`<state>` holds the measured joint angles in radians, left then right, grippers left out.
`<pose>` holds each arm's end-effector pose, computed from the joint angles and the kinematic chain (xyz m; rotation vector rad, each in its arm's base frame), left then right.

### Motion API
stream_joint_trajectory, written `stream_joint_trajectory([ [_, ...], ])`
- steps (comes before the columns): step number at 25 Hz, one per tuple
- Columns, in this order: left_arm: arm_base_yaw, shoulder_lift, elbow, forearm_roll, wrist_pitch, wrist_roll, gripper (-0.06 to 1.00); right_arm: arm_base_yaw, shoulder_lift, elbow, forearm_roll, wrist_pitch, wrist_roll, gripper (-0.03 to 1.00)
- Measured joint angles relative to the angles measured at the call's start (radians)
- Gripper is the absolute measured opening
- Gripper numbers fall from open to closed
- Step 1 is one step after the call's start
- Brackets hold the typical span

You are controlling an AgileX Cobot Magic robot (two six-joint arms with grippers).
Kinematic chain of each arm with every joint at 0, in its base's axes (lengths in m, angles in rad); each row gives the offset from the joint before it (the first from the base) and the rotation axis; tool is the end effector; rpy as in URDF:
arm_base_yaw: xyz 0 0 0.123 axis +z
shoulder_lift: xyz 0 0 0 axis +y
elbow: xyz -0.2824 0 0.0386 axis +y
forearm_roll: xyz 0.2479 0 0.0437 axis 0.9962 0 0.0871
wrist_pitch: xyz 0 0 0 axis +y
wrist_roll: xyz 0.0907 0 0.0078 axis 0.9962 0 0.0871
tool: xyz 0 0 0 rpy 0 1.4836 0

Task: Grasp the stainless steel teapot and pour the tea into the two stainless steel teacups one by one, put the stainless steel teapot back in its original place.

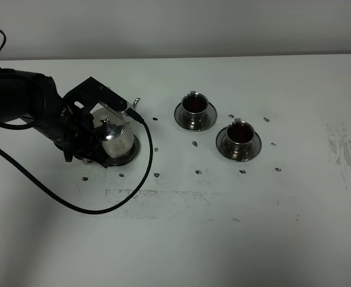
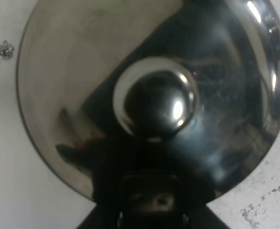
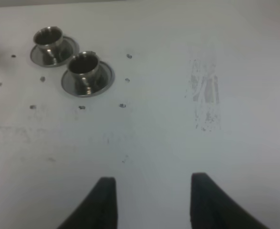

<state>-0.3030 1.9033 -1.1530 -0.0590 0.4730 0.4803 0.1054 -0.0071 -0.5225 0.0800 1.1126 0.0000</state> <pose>0.3601 -0.1151 0.1577 0.9742 2.5239 0.0010 -0.0116 0.0053 0.2793 -0.1165 2.0646 0.1608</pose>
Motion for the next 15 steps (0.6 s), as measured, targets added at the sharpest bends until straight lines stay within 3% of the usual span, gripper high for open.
stream_joint_trajectory([
  [15, 0.0, 0.009, 0.0, -0.002, 0.008, -0.003, 0.18, 0.0, 0.0, 0.0, 0.0, 0.0, 0.0, 0.35],
])
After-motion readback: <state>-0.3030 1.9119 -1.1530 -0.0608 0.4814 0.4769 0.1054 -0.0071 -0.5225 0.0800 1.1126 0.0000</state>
